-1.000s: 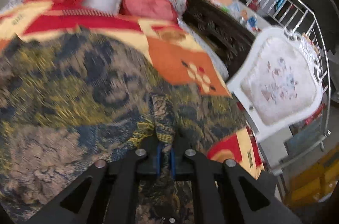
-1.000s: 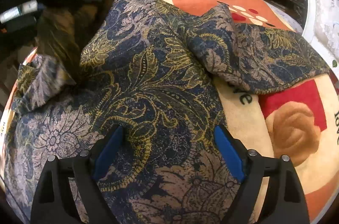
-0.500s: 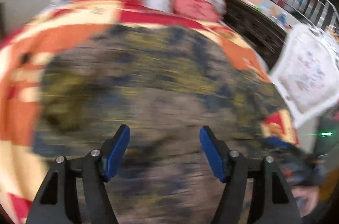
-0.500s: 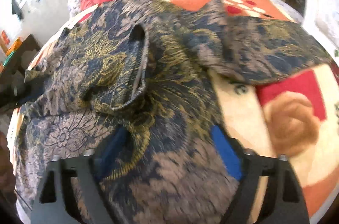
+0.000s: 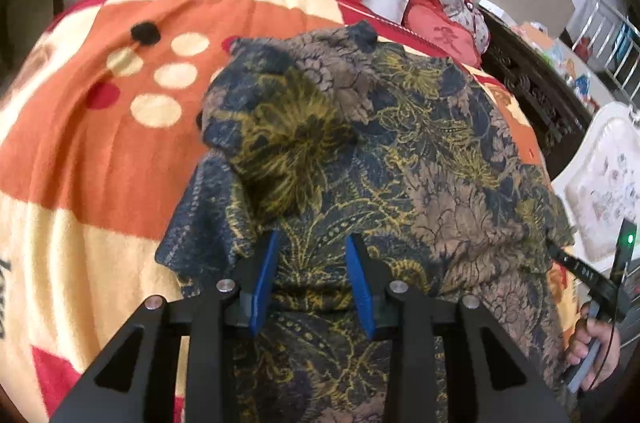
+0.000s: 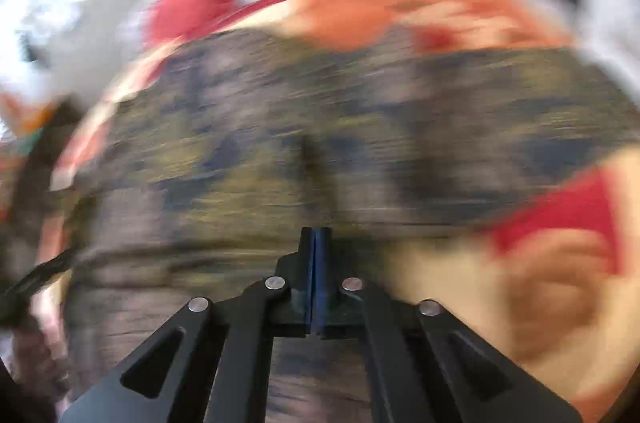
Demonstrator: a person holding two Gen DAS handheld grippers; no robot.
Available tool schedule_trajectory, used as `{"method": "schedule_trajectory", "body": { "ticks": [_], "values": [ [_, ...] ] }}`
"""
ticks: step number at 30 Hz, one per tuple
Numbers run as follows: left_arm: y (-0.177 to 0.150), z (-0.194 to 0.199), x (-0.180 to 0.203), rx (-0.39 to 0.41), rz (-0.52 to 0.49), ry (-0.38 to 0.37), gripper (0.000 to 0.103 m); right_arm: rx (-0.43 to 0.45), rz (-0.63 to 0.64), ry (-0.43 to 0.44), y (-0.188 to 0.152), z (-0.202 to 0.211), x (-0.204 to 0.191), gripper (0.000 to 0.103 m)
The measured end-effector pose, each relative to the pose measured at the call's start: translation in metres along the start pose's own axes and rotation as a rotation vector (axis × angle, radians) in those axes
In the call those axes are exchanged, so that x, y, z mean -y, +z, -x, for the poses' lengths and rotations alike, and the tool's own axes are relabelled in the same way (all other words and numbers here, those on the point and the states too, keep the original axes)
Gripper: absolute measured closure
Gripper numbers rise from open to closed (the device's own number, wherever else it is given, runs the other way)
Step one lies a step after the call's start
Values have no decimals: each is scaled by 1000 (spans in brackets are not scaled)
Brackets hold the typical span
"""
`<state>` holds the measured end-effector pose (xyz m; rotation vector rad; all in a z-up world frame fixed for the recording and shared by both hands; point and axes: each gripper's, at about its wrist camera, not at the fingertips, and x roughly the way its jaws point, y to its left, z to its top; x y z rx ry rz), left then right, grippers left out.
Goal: Fold small clothes
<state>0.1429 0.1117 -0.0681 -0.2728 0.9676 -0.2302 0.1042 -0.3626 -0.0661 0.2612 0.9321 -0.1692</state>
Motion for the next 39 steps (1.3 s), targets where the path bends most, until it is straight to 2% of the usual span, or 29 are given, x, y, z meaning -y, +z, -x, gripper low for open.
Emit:
{"method": "schedule_trajectory", "body": {
  "ticks": [2, 4, 7, 10, 11, 12, 15, 17, 18, 21, 23, 25, 27, 29, 32, 34, 36, 37, 38, 39],
  "values": [
    [0, 3, -1, 8, 22, -15, 66, -4, -8, 44, -1, 7, 5, 79],
    [2, 9, 0, 31, 29, -24, 66, 37, 39, 51, 1, 17, -5, 79],
    [12, 23, 2, 99, 25, -41, 66, 79, 117, 87, 10, 25, -34, 78],
    [32, 18, 7, 101, 7, -54, 67, 88, 204, 93, 17, 16, -67, 78],
    [38, 13, 8, 93, 8, -59, 72, 88, 220, 82, 19, 8, -75, 78],
    [48, 3, 6, 79, 18, -49, 81, 82, 233, 62, 22, -2, -83, 78],
    [75, -20, -10, 75, 57, 27, 87, 31, 240, 26, 22, -39, -84, 78],
    [89, -41, -28, 43, 107, 84, 90, 39, 237, 42, 19, -45, -82, 76],
    [93, -53, -42, 18, 147, 101, 100, 44, 240, 41, 18, -44, -81, 76],
    [92, -61, -62, 21, 255, 37, 100, 47, 253, 30, 16, -45, -82, 76],
    [92, -54, -55, 15, 230, 60, 100, 51, 279, -1, 12, -45, -88, 76],
    [91, -37, -44, 36, 189, 75, 96, 53, 309, -40, 10, -46, -97, 76],
    [85, -6, -30, 100, 139, 61, 78, 53, 325, -61, 9, -45, -101, 76],
    [74, 19, -16, 153, 102, 25, 66, 44, 312, -46, 11, -45, -99, 76],
    [47, 32, 7, 148, 43, -7, 64, 42, 255, -4, 16, -26, -95, 75],
    [26, 20, 14, 112, 2, 55, 64, 94, 222, 26, 14, -4, -91, 75],
    [13, -5, 12, 37, 18, 87, 64, 105, 226, 48, 3, 9, -94, 68],
    [7, -19, 9, -7, 33, 104, 64, 79, 244, 47, -6, 7, -98, 61],
    [2, -23, 4, 1, 30, 106, 64, 32, 277, 48, -17, -2, -103, 59],
    [-1, -21, 5, 53, 9, 111, 62, -31, 324, 30, -29, -16, -108, 55]
  ]
}}
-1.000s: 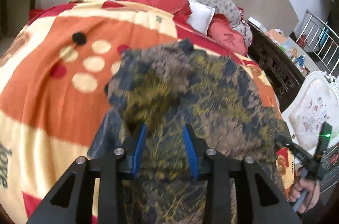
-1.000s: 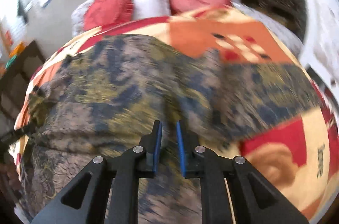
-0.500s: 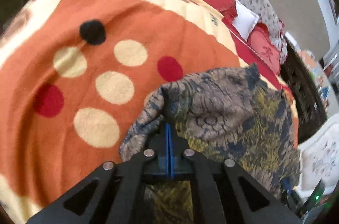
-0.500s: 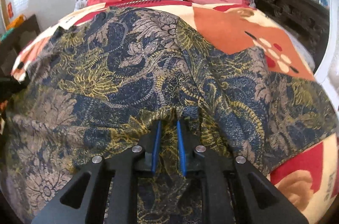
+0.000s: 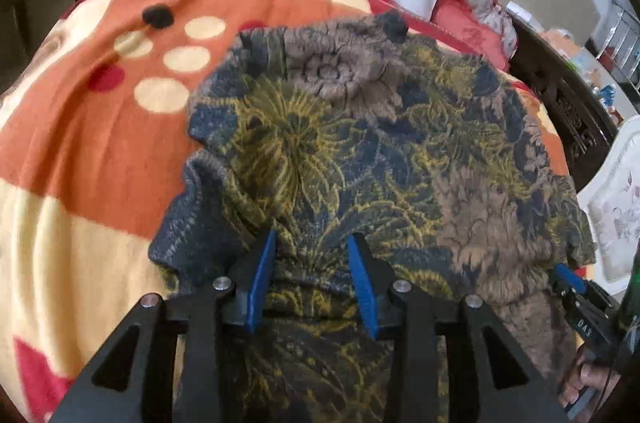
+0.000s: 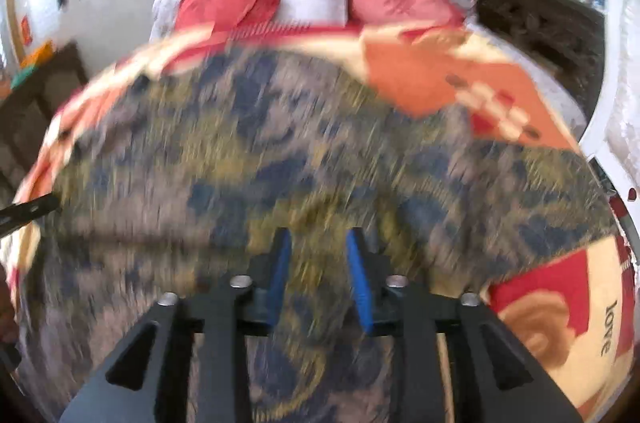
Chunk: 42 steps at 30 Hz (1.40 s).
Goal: Fold small clothes
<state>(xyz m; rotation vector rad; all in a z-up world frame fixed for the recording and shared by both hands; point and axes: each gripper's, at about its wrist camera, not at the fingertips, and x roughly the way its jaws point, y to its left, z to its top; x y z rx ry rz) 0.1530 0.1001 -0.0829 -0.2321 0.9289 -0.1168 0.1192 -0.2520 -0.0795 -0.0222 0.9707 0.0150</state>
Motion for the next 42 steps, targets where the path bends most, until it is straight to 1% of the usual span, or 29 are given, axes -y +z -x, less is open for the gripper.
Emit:
{"method": "schedule_trajectory", "body": {
  "ticks": [1, 2, 3, 4, 5, 6, 7, 8, 9, 10, 12, 13, 14, 15, 17, 19, 20, 21, 22, 23, 25, 28, 31, 33, 37, 39, 40, 41, 42],
  "values": [
    [-1, -1, 3, 5, -15, 11, 62, 43, 38, -17, -5, 0, -2, 54],
    [-2, 1, 7, 10, -30, 32, 61, 68, 59, -24, -7, 2, -5, 53],
    [-1, 5, 12, 9, -29, 51, 60, 52, 52, -16, -5, 2, -5, 53],
    [-1, 11, 15, 13, -12, 54, 58, 36, 31, 5, -2, 4, -2, 53],
    [-4, 18, 18, 27, 4, 37, 50, 25, -2, 23, 1, 9, 3, 53],
    [-7, 26, 22, 51, 15, 12, 39, 34, -41, 27, 3, 18, 10, 53],
    [-13, 34, 27, 84, 11, -8, 35, 64, -71, 33, 2, 29, 16, 53],
    [-17, 38, 32, 103, 1, -12, 28, 118, -101, 43, 0, 44, 26, 53],
    [-24, 42, 39, 122, -21, -10, 24, 164, -118, 42, -3, 57, 38, 53],
    [-32, 43, 46, 131, -45, -10, 23, 184, -125, 30, -5, 65, 47, 53],
    [-47, 42, 53, 125, -84, -7, 23, 208, -154, -34, -11, 80, 83, 53],
    [-56, 36, 57, 105, -103, -3, 22, 211, -173, -59, -9, 81, 101, 53],
    [-59, 31, 59, 70, -112, 5, 19, 207, -215, -87, -11, 82, 132, 53],
    [-58, 26, 59, 49, -114, 16, 19, 198, -255, -103, -14, 83, 154, 53],
    [-55, 24, 56, 55, -98, 9, 16, 174, -429, -128, -25, 81, 226, 53],
    [-55, 22, 52, 49, -85, 0, 15, 155, -638, -105, -40, 76, 292, 53],
    [-55, 22, 52, 53, -83, -2, 15, 141, -774, -71, -52, 71, 326, 53],
    [-54, 22, 53, 53, -85, 1, 15, 130, -879, -31, -63, 65, 352, 53],
    [-54, 21, 54, 51, -89, 7, 15, 120, -1012, 36, -78, 56, 380, 53],
    [-55, 21, 54, 49, -94, 11, 14, 121, -1131, 103, -92, 47, 401, 53],
    [-55, 19, 57, 46, -104, 21, 13, 147, -1287, 206, -110, 32, 426, 53],
    [-56, 18, 57, 43, -110, 27, 12, 174, -1381, 303, -116, 9, 439, 52],
    [-55, 17, 57, 41, -109, 27, 11, 212, -1447, 376, -113, -8, 441, 46],
    [-55, 17, 56, 41, -109, 27, 11, 239, -1472, 373, -108, -18, 444, 45],
    [-55, 17, 57, 40, -110, 29, 11, 254, -1472, 349, -104, -24, 447, 46],
    [-55, 16, 56, 40, -109, 28, 11, 249, -1443, 333, -98, -22, 446, 61],
    [-55, 16, 57, 40, -109, 28, 11, 245, -1422, 320, -95, -20, 445, 83],
    [-55, 16, 57, 40, -110, 28, 11, 252, -1394, 307, -90, -14, 444, 86],
    [-55, 17, 57, 41, -109, 28, 11, 270, -1369, 294, -87, -7, 442, 87]
  ]
}}
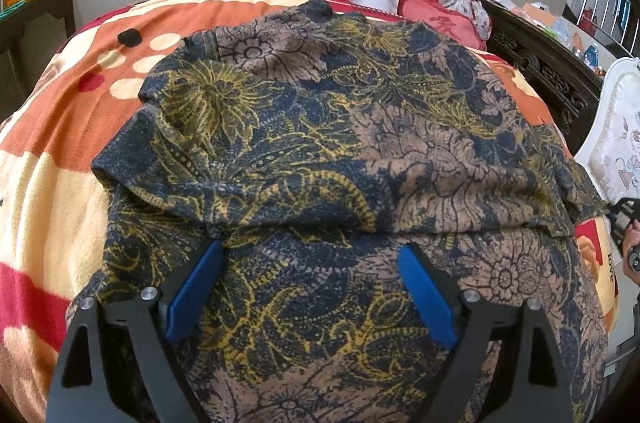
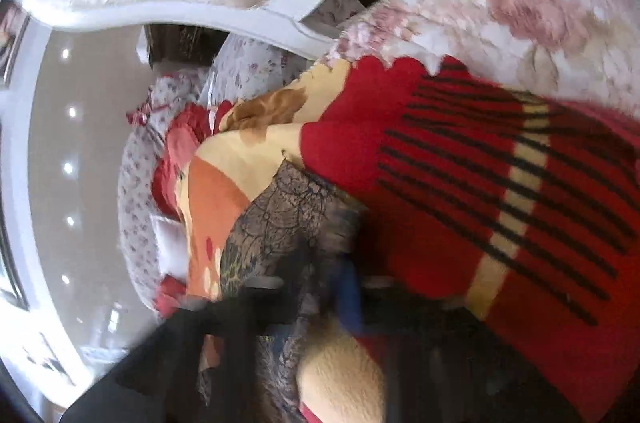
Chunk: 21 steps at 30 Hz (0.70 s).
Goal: Fold small clothes
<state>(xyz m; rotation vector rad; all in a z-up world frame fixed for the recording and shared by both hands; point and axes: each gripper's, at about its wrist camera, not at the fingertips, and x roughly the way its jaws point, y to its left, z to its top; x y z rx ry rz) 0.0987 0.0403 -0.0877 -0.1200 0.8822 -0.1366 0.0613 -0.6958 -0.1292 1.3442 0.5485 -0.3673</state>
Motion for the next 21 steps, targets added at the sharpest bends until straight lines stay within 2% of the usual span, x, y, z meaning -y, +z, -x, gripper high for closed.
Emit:
{"method": "schedule_trajectory", "body": {
  "ticks": [5, 10, 12, 14, 17, 20, 21],
  "values": [
    [0, 0, -2, 6, 15, -17, 11, 103, 204, 21, -7, 48, -64, 88],
    [0, 2, -5, 13, 29, -36, 11, 265, 441, 44, -11, 119, -153, 88],
    [0, 3, -7, 15, 34, -45, 11, 289, 511, 58, -15, 140, -184, 88],
    [0, 4, -8, 19, 42, -55, 11, 266, 567, 75, -25, 145, -206, 88],
    [0, 10, -9, 27, 53, -44, 11, 194, 682, 83, -60, 130, -238, 88],
    [5, 28, -15, 36, 72, -64, 11, 78, 757, 136, -116, 97, -263, 88],
    [7, 38, -19, 57, 84, -65, 11, 21, 775, 178, -145, 82, -273, 88]
  ]
}}
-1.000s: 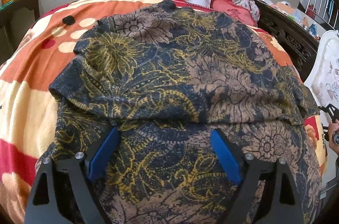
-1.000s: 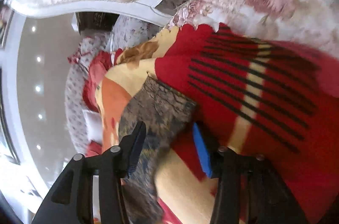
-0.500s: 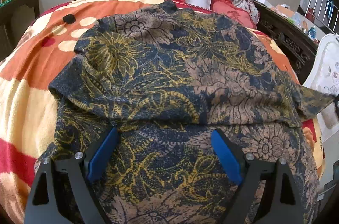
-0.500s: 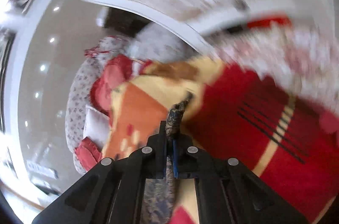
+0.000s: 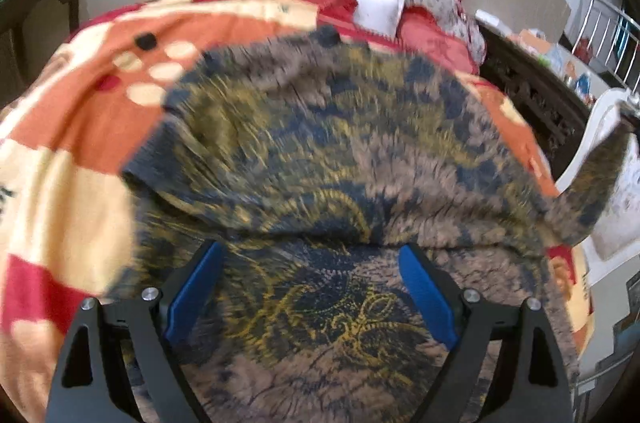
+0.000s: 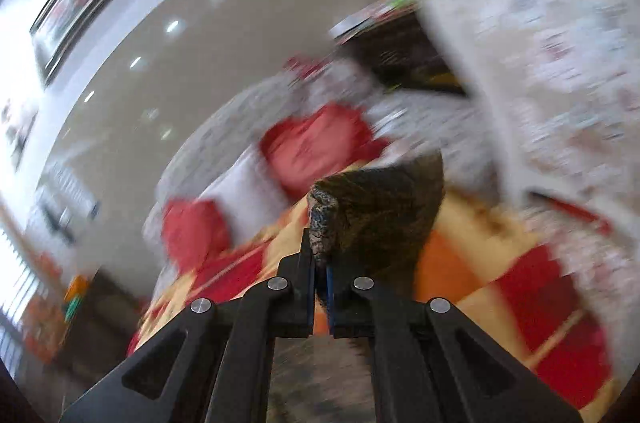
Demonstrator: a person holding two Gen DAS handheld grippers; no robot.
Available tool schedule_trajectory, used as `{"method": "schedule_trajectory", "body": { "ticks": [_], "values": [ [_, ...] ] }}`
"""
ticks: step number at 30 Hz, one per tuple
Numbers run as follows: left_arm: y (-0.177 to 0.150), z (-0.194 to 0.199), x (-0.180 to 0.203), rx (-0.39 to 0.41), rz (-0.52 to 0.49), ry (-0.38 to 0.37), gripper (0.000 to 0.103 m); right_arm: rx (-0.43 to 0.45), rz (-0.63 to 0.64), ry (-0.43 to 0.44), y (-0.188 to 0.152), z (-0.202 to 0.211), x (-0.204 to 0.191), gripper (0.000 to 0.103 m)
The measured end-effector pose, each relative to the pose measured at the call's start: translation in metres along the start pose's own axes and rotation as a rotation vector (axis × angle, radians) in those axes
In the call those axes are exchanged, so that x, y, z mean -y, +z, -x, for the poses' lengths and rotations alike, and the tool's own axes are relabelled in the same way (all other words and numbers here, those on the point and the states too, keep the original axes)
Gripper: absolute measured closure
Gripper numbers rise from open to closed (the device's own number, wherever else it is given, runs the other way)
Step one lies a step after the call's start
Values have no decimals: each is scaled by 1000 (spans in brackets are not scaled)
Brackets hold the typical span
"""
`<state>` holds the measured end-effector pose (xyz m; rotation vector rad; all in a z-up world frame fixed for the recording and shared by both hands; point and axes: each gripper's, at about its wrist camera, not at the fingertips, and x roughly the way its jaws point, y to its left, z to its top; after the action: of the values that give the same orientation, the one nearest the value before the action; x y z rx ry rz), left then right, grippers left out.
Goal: Fold small clothes
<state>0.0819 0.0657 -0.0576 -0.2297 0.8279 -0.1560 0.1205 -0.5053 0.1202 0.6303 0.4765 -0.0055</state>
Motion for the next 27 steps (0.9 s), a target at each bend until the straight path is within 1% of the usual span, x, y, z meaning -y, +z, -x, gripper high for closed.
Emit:
{"method": "schedule_trajectory", "body": {
  "ticks": [1, 2, 5, 6, 7, 8, 9, 11, 12, 15, 18, 20, 21, 22, 23, 25, 27],
  "values": [
    [3, 9, -3, 22, 10, -7, 11, -23, 8, 46, -12, -11, -17, 88],
    [8, 22, -8, 48, 23, -17, 11, -54, 22, 110, -28, -24, -40, 88],
    [22, 43, -23, 72, 61, -43, 11, -143, 70, 268, -79, -58, -107, 88],
    [27, 46, -28, 72, 74, -56, 11, -181, 99, 332, -104, -72, -138, 88],
    [31, 48, -32, 72, 84, -59, 11, -207, 119, 367, -120, -80, -154, 88],
    [36, 49, -37, 74, 97, -52, 11, -246, 158, 402, -148, -94, -178, 88],
    [38, 51, -42, 78, 104, -44, 11, -278, 176, 420, -170, -106, -194, 88],
    [39, 54, -52, 79, 129, -32, 11, -349, 183, 429, -207, -130, -209, 88],
    [39, 54, -57, 74, 146, -37, 11, -384, 199, 417, -230, -140, -215, 88],
    [38, 54, -65, 52, 156, -56, 11, -506, 245, 341, -294, -172, -216, 88],
    [44, 49, -58, 50, 137, -98, 11, -558, 280, 301, -327, -179, -206, 88],
    [55, 38, -46, 33, 109, -167, 11, -547, 274, 309, -332, -174, -201, 88],
    [63, 28, -38, 8, 102, -215, 11, -530, 268, 319, -330, -168, -197, 88],
    [68, 18, -32, -22, 105, -240, 11, -517, 269, 328, -326, -163, -195, 88],
    [75, 4, -26, -68, 116, -264, 11, -499, 286, 332, -323, -157, -195, 88],
    [85, -27, -15, -171, 171, -354, 11, -474, 345, 327, -322, -143, -198, 88],
    [91, -45, -11, -221, 231, -385, 11, -457, 408, 318, -319, -136, -205, 88]
  ]
}}
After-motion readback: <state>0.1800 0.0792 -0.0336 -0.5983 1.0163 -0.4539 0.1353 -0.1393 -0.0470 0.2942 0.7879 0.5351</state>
